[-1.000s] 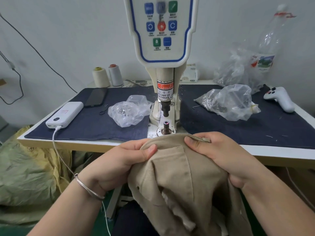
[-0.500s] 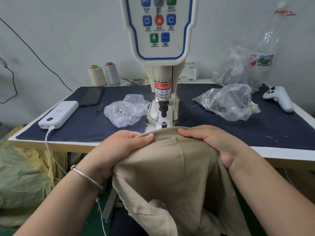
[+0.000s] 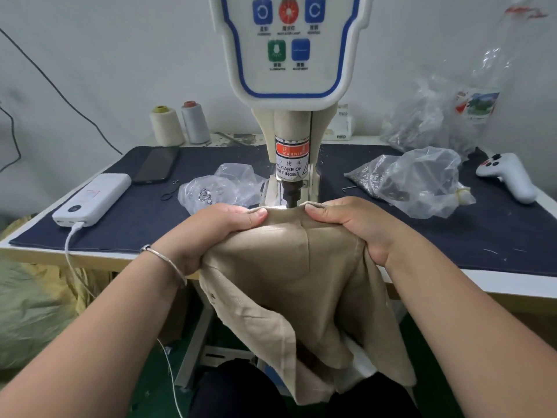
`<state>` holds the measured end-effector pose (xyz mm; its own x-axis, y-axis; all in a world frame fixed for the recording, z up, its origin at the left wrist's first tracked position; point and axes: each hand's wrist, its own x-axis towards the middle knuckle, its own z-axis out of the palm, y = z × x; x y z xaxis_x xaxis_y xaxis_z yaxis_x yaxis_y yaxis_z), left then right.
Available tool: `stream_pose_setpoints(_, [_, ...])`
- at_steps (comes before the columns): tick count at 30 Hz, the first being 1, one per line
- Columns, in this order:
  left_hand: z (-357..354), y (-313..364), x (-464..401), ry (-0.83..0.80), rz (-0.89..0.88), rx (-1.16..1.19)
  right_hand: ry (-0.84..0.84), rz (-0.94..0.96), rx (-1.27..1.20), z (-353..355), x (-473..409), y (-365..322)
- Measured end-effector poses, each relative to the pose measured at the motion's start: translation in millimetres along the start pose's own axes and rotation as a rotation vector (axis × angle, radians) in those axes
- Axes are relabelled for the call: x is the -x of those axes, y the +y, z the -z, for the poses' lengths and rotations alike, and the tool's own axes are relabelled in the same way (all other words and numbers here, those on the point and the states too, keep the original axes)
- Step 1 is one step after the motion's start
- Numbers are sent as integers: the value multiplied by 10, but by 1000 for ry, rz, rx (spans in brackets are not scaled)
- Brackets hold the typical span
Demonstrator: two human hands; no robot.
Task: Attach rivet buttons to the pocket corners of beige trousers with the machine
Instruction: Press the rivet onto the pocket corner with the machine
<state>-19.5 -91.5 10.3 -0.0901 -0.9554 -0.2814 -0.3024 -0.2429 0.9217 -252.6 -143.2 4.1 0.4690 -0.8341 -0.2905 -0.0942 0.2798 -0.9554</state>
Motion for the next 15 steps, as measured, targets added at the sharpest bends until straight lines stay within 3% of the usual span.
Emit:
stream_pose_setpoints(6, [-45,-229,100,-199,-91,50,-145,18,60,82,58,141])
stream_pose_setpoints(15, [9,-103,-151,-50,17,110,-33,-49,-82,68,-52,47])
